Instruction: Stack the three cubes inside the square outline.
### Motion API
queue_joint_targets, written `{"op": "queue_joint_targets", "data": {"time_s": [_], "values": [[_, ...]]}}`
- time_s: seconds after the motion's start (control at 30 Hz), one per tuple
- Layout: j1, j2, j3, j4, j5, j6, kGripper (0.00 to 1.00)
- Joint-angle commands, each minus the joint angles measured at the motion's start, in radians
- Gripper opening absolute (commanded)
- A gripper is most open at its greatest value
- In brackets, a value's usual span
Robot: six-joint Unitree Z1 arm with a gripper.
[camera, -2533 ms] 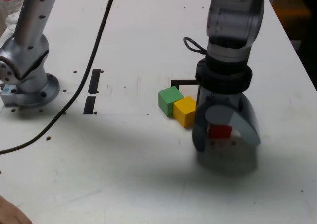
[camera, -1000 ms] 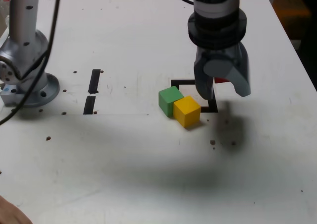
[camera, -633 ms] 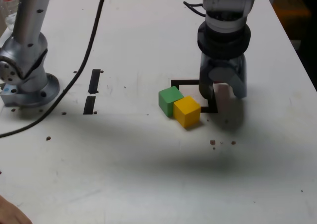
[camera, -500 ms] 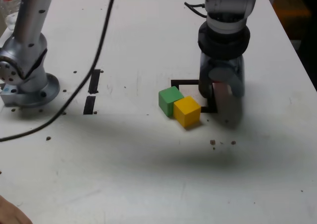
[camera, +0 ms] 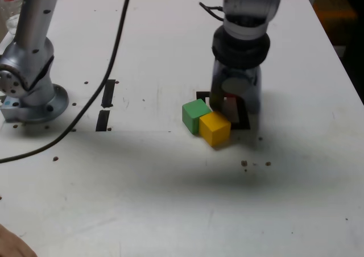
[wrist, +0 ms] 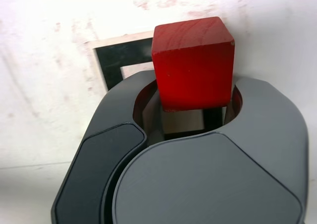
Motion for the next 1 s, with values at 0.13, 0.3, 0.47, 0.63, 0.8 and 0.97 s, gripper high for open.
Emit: {"op": "queue_joint_targets", "data": {"time_s": [0.13,0.3,0.47,0.63,0.8,0.97], "values": [[-0.026,-0.045,0.018,0.040,-0.021,0.002,0.12],[-0.050,-0.067,0.043,0.065,-0.049,0.001,0.12],[-0.088,-0.077,0.079,0.071,-0.093,-0.004,0.12],[-0.117,-0.078,0.105,0.073,-0.130,-0.015,0.12],[-0.130,-0.081,0.113,0.080,-0.149,-0.020,0.12],[-0.129,-0.083,0.093,0.082,-0.127,-0.020,0.12]]}}
